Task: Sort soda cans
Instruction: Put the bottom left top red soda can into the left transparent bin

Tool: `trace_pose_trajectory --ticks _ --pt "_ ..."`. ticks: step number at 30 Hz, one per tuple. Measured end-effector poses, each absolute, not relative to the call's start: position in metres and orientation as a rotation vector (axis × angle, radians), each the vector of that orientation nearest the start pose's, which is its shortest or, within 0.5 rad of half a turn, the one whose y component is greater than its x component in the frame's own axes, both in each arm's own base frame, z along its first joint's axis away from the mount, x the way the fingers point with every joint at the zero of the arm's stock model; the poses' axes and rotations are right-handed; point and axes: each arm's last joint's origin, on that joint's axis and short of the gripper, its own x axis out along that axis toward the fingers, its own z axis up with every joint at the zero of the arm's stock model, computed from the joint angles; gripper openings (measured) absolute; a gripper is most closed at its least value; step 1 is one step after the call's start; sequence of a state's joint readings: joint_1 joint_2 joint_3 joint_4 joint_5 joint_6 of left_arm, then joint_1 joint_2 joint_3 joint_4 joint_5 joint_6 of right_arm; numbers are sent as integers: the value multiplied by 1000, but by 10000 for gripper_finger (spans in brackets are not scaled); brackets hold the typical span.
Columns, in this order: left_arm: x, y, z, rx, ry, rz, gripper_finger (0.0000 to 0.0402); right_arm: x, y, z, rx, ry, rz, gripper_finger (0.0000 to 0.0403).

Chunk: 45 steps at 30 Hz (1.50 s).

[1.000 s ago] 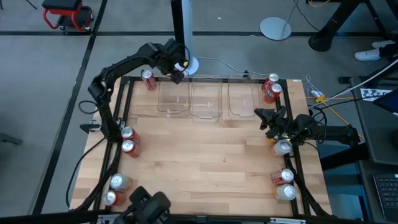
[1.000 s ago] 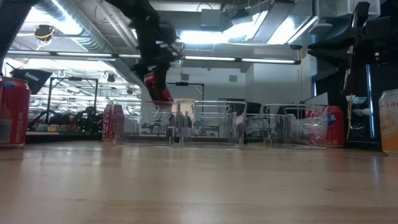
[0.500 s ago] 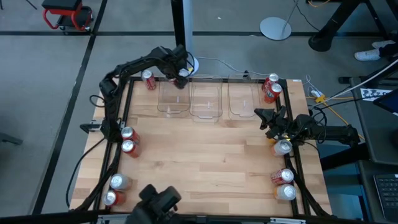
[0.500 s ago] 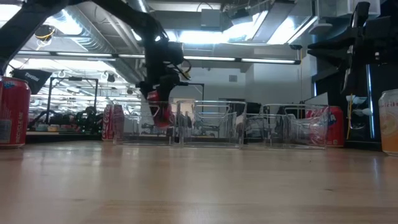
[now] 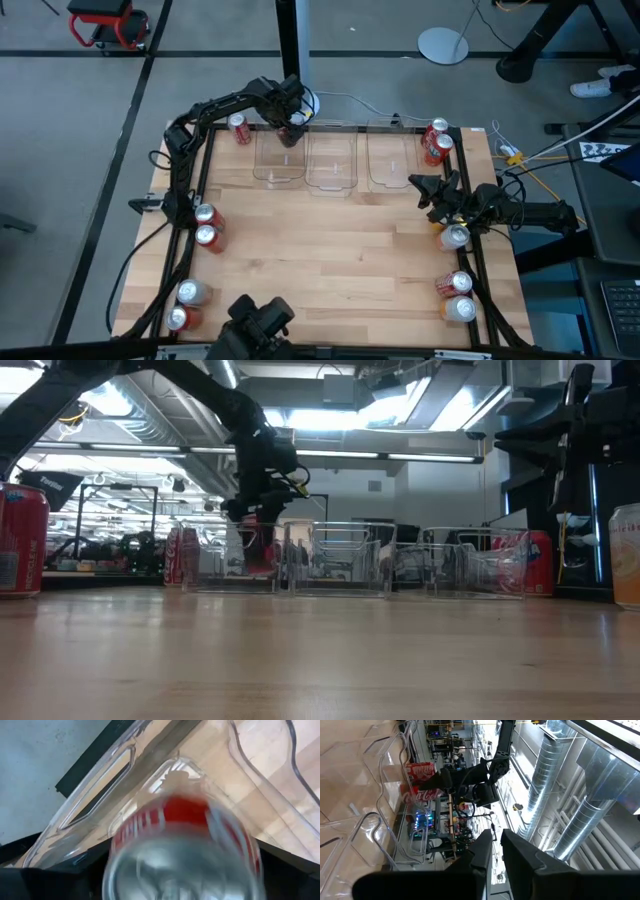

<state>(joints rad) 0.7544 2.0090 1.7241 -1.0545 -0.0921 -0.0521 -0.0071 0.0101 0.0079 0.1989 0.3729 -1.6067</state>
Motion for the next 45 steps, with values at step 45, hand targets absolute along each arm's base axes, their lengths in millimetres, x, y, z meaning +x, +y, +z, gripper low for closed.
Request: trace_pose_trajectory --ticks 45 --pt "312 279 241 -341 1187 768 297 94 -11 182 -1546 171 -428 46"
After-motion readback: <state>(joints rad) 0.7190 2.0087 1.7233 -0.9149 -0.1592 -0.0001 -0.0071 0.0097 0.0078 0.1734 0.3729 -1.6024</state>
